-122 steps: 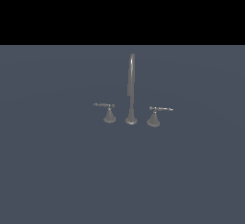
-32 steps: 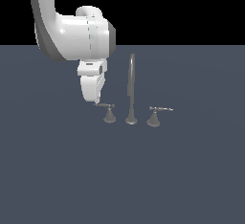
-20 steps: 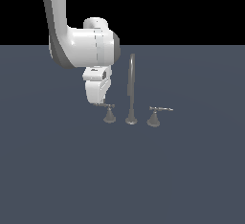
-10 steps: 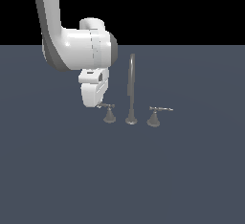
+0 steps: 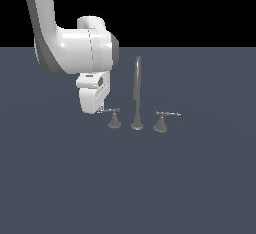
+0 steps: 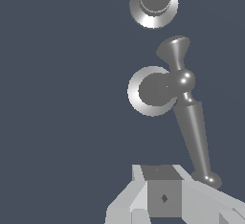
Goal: Turn on the faucet by rotating a designated handle.
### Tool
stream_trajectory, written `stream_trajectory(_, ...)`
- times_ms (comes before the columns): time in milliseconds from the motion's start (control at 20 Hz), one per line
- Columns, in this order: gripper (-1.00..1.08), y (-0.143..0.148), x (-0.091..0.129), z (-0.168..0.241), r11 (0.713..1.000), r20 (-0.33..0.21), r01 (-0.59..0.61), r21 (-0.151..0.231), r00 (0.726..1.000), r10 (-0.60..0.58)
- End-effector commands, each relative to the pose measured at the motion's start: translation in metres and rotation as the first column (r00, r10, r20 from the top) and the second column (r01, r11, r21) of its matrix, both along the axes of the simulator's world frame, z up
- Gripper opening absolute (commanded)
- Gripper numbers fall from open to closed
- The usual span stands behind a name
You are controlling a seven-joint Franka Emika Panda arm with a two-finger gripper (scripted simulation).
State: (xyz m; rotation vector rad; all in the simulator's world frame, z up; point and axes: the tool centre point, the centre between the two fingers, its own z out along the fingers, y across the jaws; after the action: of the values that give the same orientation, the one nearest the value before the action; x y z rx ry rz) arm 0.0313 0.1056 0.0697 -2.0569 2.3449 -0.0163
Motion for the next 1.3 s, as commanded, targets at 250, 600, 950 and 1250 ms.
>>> stream_trajectory(250,-1.0,-0.006,-0.03,-0.004,1.0,-0.018,0.002,-0.006,1.0,-0.002)
stream_trajectory(600,-1.0,0.002,-0.042,-0.003,1.0,-0.015,-0.014,0.0,1.0,0.014)
stream_trajectory(950,-1.0,-0.025,-0.059,-0.004,1.0,-0.02,-0.005,-0.004,1.0,0.005)
stream_trajectory(1250,-1.0,-0.045,-0.072,-0.004,1.0,-0.023,0.001,-0.006,1.0,-0.001)
